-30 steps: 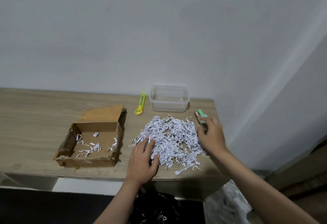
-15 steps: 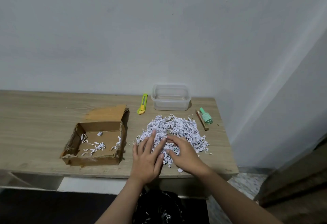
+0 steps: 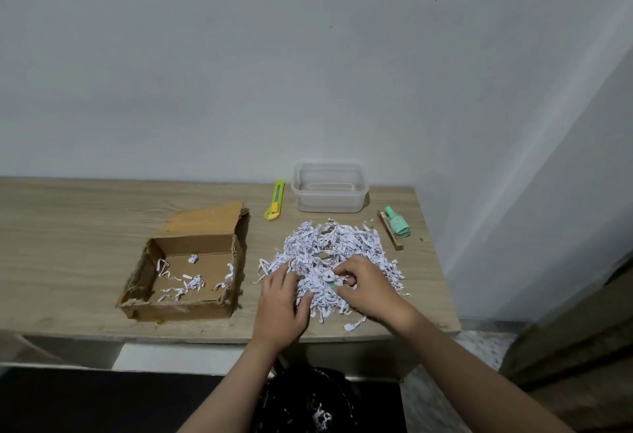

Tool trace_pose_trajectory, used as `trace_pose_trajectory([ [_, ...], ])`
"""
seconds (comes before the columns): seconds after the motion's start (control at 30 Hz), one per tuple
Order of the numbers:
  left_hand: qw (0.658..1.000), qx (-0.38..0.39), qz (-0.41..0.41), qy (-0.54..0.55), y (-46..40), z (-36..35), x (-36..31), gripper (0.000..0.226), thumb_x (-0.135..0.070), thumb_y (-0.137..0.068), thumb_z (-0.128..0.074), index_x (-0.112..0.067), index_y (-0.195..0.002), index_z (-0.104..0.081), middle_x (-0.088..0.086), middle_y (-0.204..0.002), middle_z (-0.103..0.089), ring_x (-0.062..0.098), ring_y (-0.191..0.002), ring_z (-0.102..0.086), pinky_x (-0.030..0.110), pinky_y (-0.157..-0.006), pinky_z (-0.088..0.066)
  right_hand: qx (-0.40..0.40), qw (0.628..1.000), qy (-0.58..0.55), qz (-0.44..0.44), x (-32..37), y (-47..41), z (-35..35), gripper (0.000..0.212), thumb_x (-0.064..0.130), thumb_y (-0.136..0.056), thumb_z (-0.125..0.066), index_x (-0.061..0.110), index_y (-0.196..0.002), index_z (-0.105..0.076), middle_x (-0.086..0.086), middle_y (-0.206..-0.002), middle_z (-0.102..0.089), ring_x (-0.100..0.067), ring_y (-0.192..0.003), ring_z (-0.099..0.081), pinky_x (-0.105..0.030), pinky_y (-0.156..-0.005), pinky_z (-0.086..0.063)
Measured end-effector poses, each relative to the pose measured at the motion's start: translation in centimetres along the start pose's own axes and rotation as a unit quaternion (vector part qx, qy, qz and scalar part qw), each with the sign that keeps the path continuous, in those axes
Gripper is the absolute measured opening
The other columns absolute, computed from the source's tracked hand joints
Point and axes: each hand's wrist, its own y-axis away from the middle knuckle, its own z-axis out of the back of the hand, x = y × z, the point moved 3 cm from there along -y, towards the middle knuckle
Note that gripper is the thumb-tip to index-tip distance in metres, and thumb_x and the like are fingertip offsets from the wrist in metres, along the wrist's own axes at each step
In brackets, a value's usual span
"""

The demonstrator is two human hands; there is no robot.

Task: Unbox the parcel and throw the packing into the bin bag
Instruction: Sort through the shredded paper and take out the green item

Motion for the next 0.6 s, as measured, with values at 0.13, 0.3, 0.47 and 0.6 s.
trace_pose_trajectory([
  [0.13, 0.999, 0.011, 0.025, 0.029, -0.4, 0.4, 0.3, 0.014, -0.021, -0.083, -0.055, -0.016, -0.095, -0.049, 0.005, -0.116, -0.053, 0.026, -0.111, -0.043, 0.034, -0.089, -0.038, 0.001, 0.998, 0.058, -0.003, -0.1, -0.6, 0.0, 0.028, 0.020, -0.080, -0.068, 0.018, -0.108, -0.065, 0.006, -0.101, -0.051, -0.004, -0.081, -0.048, -0.020, -0.078, -0.041],
  [0.3, 0.999, 0.009, 0.042, -0.016, -1.2, 1.3, 0.7, 0.015, -0.011, -0.079, -0.057, -0.015, -0.090, -0.047, 0.007, -0.105, -0.054, 0.030, -0.103, -0.048, 0.045, -0.087, -0.045, 0.008, 0.998, 0.064, -0.016, -0.4, -0.8, 0.2, 0.023, 0.019, -0.080, -0.067, 0.023, -0.103, -0.065, 0.011, -0.098, -0.053, -0.006, -0.081, -0.048, -0.025, -0.077, -0.043],
  [0.47, 0.996, -0.012, 0.073, -0.039, -1.7, 2.4, 0.3, 0.031, -0.016, -0.070, -0.051, -0.020, -0.101, -0.047, 0.007, -0.122, -0.051, 0.034, -0.119, -0.046, 0.056, -0.106, -0.030, -0.035, 0.998, 0.052, -0.011, -0.2, -0.5, 0.5, 0.021, 0.020, -0.084, -0.063, 0.021, -0.105, -0.065, 0.007, -0.099, -0.050, -0.007, -0.085, -0.052, -0.028, -0.082, -0.048],
  [0.6, 0.998, -0.056, 0.026, 0.028, -1.5, 3.1, -1.9, 0.059, -0.016, -0.067, -0.058, -0.023, -0.122, -0.039, 0.003, -0.152, -0.027, 0.021, -0.139, -0.025, 0.056, -0.112, -0.004, -0.085, 0.996, 0.032, 0.023, 0.7, -0.4, 0.3, 0.022, 0.018, -0.083, -0.060, 0.020, -0.105, -0.063, 0.008, -0.099, -0.050, -0.007, -0.084, -0.054, -0.028, -0.077, -0.050],
])
